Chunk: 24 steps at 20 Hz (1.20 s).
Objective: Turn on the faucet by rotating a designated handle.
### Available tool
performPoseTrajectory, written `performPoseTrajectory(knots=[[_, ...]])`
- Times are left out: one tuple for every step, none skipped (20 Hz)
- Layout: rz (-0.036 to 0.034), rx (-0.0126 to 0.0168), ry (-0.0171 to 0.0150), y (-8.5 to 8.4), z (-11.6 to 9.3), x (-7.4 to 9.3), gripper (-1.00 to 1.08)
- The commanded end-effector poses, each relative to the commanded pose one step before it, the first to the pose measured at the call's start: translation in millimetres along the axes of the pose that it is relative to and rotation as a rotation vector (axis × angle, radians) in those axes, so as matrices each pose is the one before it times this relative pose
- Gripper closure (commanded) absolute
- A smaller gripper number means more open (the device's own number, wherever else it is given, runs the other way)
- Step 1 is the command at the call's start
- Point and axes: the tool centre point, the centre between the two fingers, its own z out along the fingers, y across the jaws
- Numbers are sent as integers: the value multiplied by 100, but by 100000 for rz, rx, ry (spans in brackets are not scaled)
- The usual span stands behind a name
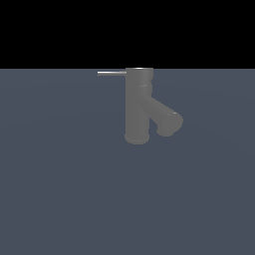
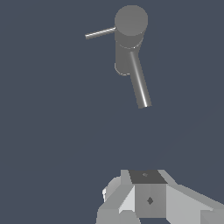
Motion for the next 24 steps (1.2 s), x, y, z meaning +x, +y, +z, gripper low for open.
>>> performPoseTrajectory(knots=[[0,0,0,1,0,0,108],[69,-6,-1,-8,11,8,108],[138,-7,-5,-41,32,22,108],[258,-14,-9,-60,53,38,108],[358,-19,-12,-85,74,54,108],[467,-25,-16,-107,96,70,108],[572,-31,-20,-130,117,85,108],[672,-36,-23,-155,138,101,108],[777,-41,-27,-179,160,117,108],[883,-47,-30,-203,181,133,108],[984,-52,-34,-228,203,148,108],[1092,-58,-37,-252,224,165,108],[1198,-63,-41,-276,246,181,108],[1302,-68,-45,-301,268,197,108],[1409,-73,-48,-326,290,214,108],[1515,-79,-52,-351,312,231,108],[1622,-84,-56,-376,334,248,108],[1730,-89,-60,-402,356,265,108],[1838,-94,-64,-428,379,283,108],[1947,-98,-68,-453,401,300,108],[2047,-103,-71,-477,422,317,108],[2076,-103,-73,-485,428,322,108],[2078,-103,-73,-486,429,323,108],[2083,-102,-73,-487,430,325,108]])
